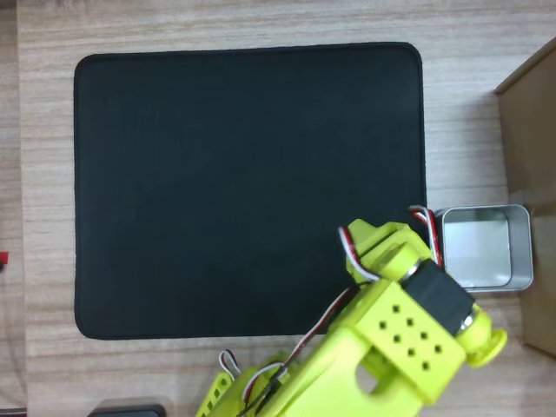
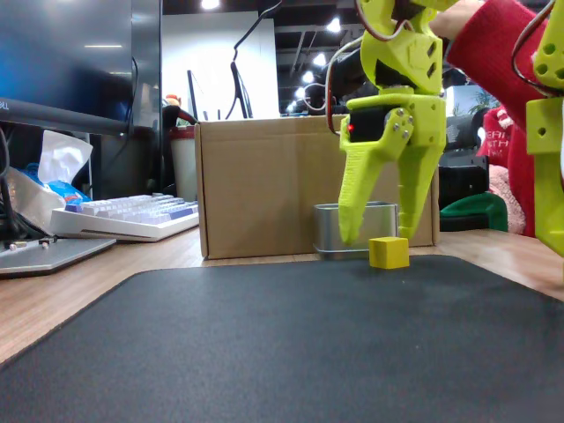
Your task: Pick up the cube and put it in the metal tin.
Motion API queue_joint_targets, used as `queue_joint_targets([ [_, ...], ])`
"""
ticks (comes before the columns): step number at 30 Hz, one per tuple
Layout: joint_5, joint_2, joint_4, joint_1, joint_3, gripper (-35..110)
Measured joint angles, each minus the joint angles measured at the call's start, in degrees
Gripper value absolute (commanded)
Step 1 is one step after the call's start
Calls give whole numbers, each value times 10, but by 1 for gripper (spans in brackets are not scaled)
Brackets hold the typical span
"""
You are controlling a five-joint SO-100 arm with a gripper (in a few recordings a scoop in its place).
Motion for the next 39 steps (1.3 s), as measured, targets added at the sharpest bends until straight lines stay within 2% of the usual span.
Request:
queue_joint_targets([
  [9,-21,-51,-30,18,9,31],
  [19,-15,-47,-50,11,26,2],
  [23,-10,-38,-56,4,35,0],
  [28,92,56,-50,-38,48,0],
  [33,186,171,12,-85,47,0],
  [39,290,265,34,-88,-4,0],
])
